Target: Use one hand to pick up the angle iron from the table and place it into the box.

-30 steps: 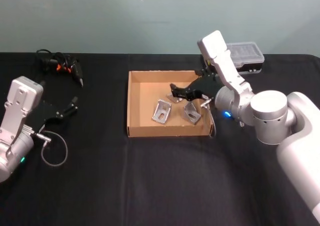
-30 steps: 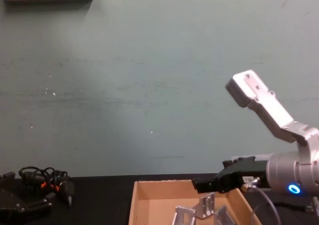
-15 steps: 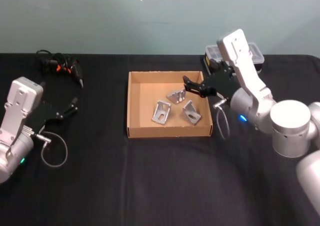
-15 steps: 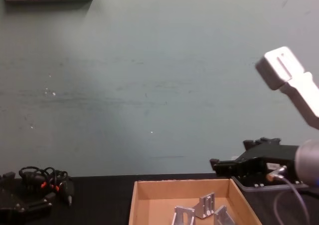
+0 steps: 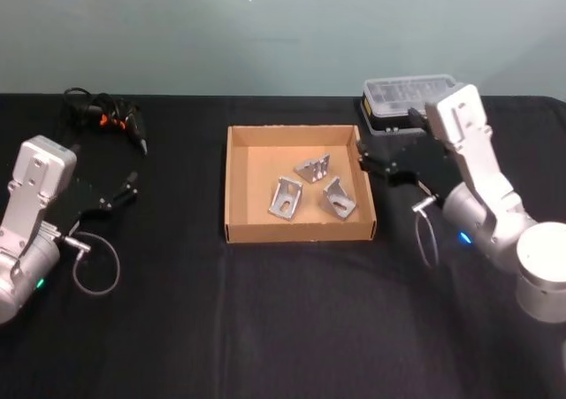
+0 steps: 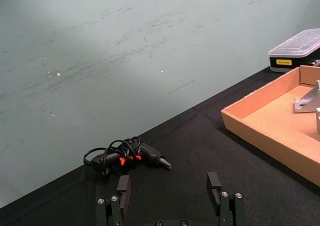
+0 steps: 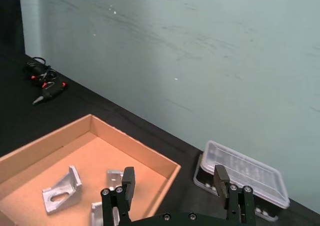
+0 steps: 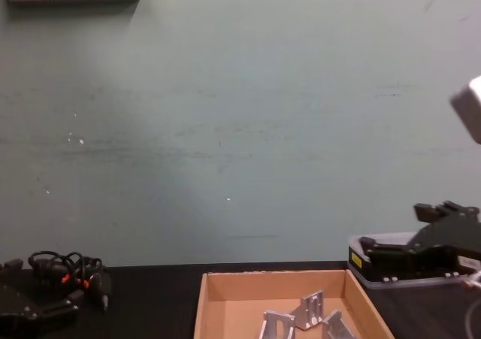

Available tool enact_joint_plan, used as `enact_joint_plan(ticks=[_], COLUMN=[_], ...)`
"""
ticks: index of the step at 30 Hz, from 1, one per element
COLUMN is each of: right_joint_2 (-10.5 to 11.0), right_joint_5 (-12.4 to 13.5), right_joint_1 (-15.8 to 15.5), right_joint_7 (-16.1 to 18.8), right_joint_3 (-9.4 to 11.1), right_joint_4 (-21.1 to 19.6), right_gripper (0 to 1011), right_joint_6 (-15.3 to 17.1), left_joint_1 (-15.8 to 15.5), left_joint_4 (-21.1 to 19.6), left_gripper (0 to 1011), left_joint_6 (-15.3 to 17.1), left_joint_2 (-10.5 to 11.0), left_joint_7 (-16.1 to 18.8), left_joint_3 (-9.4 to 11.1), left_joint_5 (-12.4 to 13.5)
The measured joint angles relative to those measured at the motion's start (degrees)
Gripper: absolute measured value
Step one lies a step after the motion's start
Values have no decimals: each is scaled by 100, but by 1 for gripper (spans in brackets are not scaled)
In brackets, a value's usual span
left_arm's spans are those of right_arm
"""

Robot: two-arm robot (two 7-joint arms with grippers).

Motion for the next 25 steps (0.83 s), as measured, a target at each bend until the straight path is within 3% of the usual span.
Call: enact_joint_plan(ticks=[9,25], right_joint_2=[37,33], right_joint_5=[-144,-121], right_joint_1=[-390,-350], right_joint_7=[-165,-155], right_joint_3=[273,246], right_joint_4=[-231,-213], right_gripper=[1002,1000], right_joint_6=[-217,-213], left_joint_1=[0,0], left_joint_4=[0,0], left_gripper=[1000,1000], left_joint_6=[0,0], left_joint_2=[0,0], left_joint_7=[0,0], left_joint_3=[0,0], left_joint_5=[0,0])
